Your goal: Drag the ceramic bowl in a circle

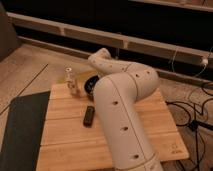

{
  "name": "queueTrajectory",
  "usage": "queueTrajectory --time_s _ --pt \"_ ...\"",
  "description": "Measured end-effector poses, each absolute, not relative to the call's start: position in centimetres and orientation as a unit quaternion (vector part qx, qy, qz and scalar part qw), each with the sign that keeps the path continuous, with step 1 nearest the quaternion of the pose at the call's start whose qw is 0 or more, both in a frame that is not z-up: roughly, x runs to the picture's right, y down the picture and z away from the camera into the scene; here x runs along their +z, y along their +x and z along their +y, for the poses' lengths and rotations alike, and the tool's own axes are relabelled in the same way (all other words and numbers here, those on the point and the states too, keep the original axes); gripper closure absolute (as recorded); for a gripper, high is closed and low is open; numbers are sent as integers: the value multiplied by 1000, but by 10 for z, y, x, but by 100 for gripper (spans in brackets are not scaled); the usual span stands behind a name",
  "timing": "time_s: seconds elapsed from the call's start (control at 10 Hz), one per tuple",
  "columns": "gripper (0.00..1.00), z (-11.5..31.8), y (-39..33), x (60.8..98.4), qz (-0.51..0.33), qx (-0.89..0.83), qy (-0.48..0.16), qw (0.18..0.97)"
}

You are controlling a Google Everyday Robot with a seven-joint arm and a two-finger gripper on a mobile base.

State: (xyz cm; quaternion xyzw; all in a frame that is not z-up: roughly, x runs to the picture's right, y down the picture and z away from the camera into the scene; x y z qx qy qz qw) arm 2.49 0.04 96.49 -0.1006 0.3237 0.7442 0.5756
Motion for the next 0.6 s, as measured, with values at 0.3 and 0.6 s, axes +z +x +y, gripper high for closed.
queueTrajectory --time_s 0.3,0.6 --pt "76 25 36 950 348 734 -99 574" --pt "46 31 36 950 335 746 -112 565"
